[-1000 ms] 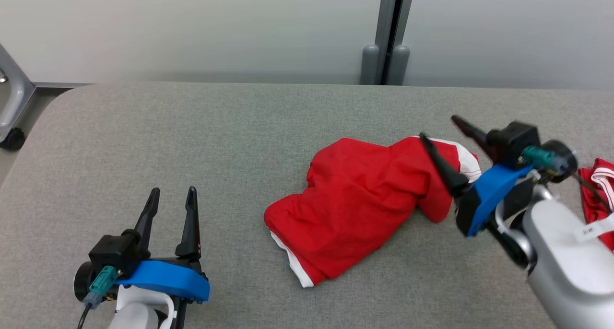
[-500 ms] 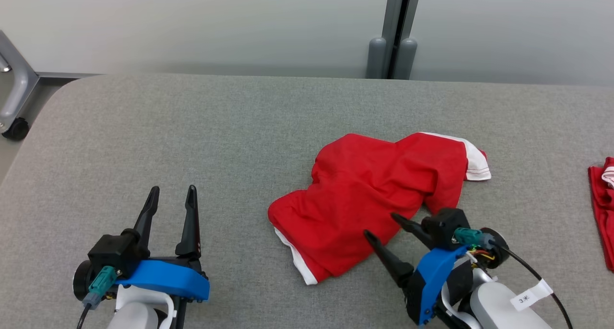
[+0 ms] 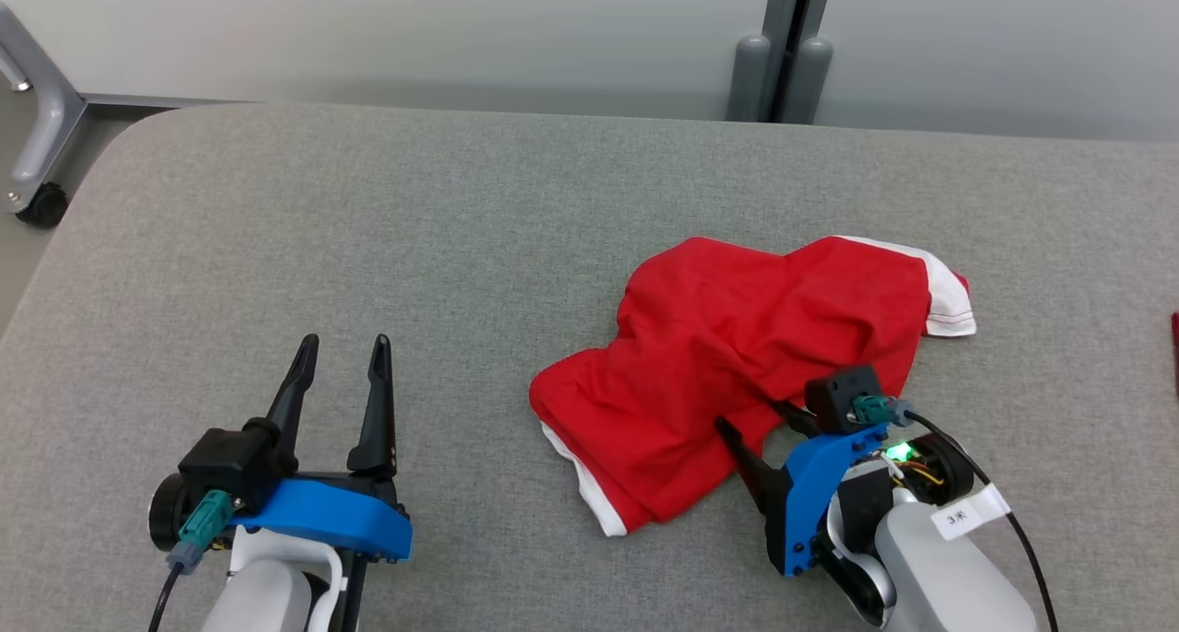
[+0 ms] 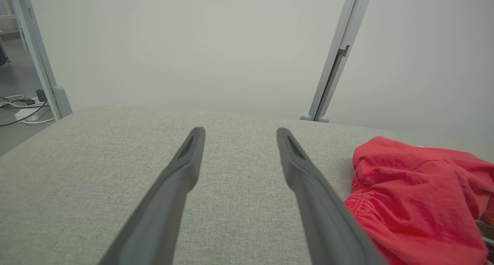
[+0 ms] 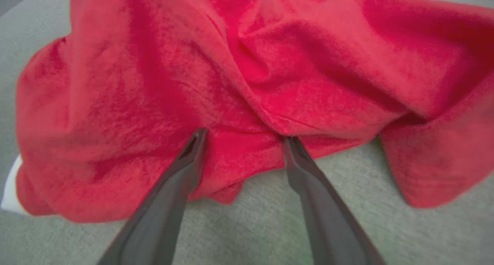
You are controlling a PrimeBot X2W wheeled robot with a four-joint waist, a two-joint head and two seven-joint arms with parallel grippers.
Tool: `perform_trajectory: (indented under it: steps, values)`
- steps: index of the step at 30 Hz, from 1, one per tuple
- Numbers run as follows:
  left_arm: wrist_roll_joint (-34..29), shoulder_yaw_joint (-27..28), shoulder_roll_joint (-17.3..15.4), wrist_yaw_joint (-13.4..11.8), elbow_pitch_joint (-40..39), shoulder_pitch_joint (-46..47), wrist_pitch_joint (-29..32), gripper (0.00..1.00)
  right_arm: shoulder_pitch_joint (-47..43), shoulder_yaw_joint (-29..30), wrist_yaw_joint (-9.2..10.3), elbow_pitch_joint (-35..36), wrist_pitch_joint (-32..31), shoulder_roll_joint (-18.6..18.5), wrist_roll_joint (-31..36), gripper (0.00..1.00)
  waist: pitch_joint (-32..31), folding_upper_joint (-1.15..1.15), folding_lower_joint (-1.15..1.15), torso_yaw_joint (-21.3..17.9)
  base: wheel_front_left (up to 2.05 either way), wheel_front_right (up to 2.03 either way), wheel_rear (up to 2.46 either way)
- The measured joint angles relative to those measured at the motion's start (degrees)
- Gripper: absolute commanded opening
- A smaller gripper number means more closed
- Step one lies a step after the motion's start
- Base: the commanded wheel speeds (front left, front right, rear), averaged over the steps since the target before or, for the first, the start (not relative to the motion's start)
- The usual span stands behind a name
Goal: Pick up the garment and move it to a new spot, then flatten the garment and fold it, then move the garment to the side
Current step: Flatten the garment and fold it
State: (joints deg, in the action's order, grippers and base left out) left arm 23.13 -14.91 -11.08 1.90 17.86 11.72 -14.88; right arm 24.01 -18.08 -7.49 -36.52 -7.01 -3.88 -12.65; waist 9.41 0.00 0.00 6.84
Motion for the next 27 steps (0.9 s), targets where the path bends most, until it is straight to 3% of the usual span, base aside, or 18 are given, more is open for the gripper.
perform_trajectory:
  steps: [3, 4, 5, 6, 12, 17, 22, 27]
  values:
    - [0.0, -0.3, 0.0, 0.1, 0.3, 0.1, 0.0, 1.00, 1.9, 0.0, 0.00, -4.0, -0.3, 0.5, 0.0, 1.00, 0.2, 0.00, 0.00, 0.4, 0.00, 0.00, 0.00]
    - [0.0, -0.4, 0.0, 0.2, 0.3, 0.2, 0.0, 1.00, 2.7, -0.2, 0.00, -5.2, -0.5, 0.6, -0.2, 0.89, 0.2, 0.00, 0.00, 0.5, 0.00, 0.00, 0.00]
    - [0.0, -0.5, 0.1, 0.2, 0.5, 0.2, 0.0, 1.00, 3.3, -0.3, 0.01, -6.1, -0.3, 0.7, -0.4, 0.30, 0.3, 0.00, 0.00, 0.7, 0.00, 0.00, 0.00]
    - [0.0, -0.5, 0.1, 0.2, 0.6, 0.2, 0.0, 1.00, 4.0, -0.7, 0.01, -7.1, -0.2, 0.7, -0.5, 0.00, 0.2, 0.00, 0.00, 0.8, 0.00, 0.00, 0.00]
    - [0.1, -0.6, 0.0, 0.2, 1.2, 0.3, 0.0, 1.00, 6.6, -0.6, 0.00, -7.9, 4.4, 1.0, -2.5, 0.00, -0.7, 0.00, 0.00, 1.0, 0.00, 0.00, 0.00]
    - [0.3, -0.4, -0.3, -0.2, 1.3, -0.3, 0.0, 1.00, 7.8, 0.3, 0.00, -2.9, 7.2, 0.7, -2.6, 0.00, -2.2, 0.00, 0.00, 0.4, 0.00, 0.00, 0.00]
    - [0.6, -0.1, -0.7, -0.4, 1.0, -1.5, 0.0, 1.00, 7.6, 1.3, 0.01, 8.7, 6.2, -2.2, -2.7, 0.00, -3.8, 0.00, 0.00, -0.6, 0.00, 0.00, 0.00]
    - [0.9, -0.1, -1.0, -0.9, 0.5, -2.4, 0.0, 1.00, 4.5, 2.1, 0.01, 24.3, -1.3, -5.9, -3.6, 0.00, -5.1, 0.00, -0.01, -1.7, 0.00, 0.00, 0.00]
